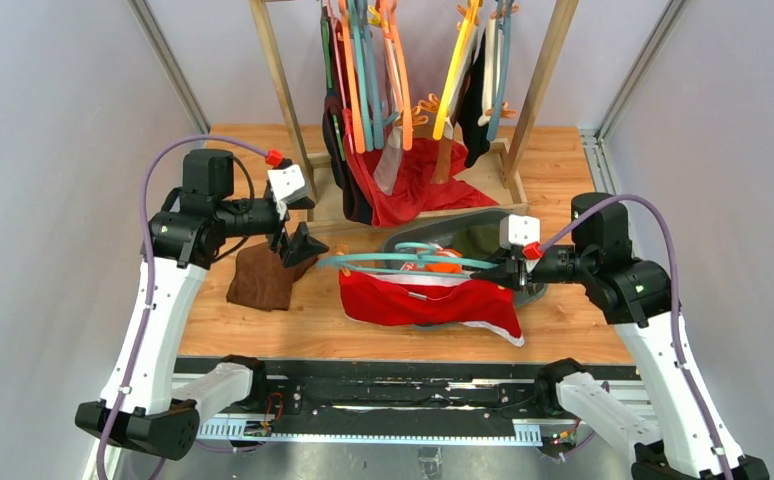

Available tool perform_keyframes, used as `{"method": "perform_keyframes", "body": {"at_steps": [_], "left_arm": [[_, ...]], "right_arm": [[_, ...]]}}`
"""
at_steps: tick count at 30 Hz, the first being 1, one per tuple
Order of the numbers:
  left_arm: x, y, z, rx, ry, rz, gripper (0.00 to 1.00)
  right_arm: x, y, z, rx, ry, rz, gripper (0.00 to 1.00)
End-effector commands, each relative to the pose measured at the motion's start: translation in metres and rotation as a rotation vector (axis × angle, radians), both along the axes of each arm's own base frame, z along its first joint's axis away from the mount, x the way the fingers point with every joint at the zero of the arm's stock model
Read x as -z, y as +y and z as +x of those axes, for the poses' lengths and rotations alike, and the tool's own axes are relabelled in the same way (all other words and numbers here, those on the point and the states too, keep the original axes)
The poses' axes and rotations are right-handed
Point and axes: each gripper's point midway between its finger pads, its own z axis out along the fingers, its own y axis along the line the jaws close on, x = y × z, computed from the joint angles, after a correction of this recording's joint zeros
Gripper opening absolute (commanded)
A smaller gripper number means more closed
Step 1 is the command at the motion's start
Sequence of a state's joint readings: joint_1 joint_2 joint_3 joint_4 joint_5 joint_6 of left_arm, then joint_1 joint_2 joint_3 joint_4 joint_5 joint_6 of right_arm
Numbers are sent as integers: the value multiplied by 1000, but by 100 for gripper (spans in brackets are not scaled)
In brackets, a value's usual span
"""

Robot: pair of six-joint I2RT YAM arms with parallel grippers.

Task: Remove the underwear clipped to the hanger
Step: Remove the underwear from the hanger.

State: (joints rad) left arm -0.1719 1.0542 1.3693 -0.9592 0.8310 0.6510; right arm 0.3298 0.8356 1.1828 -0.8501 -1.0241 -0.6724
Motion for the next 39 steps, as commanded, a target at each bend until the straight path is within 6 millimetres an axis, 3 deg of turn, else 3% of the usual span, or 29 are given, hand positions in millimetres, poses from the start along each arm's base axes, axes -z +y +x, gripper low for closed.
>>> {"method": "perform_keyframes", "body": {"at_steps": [1,19,31,39], "left_arm": [[3,-13,-11,60,85,-65,98],[32,-33,-41,165,274,-112,98],[60,-40,-46,184,339,-59,98],[69,-45,-51,200,412,-67,97]], "right_arm": [[-3,4,-4,-44,-115,29,1],[18,2,-12,-126,-304,-1,0],[22,3,-21,-188,-343,1,0],[29,1,-15,-174,-373,-20,0]]}}
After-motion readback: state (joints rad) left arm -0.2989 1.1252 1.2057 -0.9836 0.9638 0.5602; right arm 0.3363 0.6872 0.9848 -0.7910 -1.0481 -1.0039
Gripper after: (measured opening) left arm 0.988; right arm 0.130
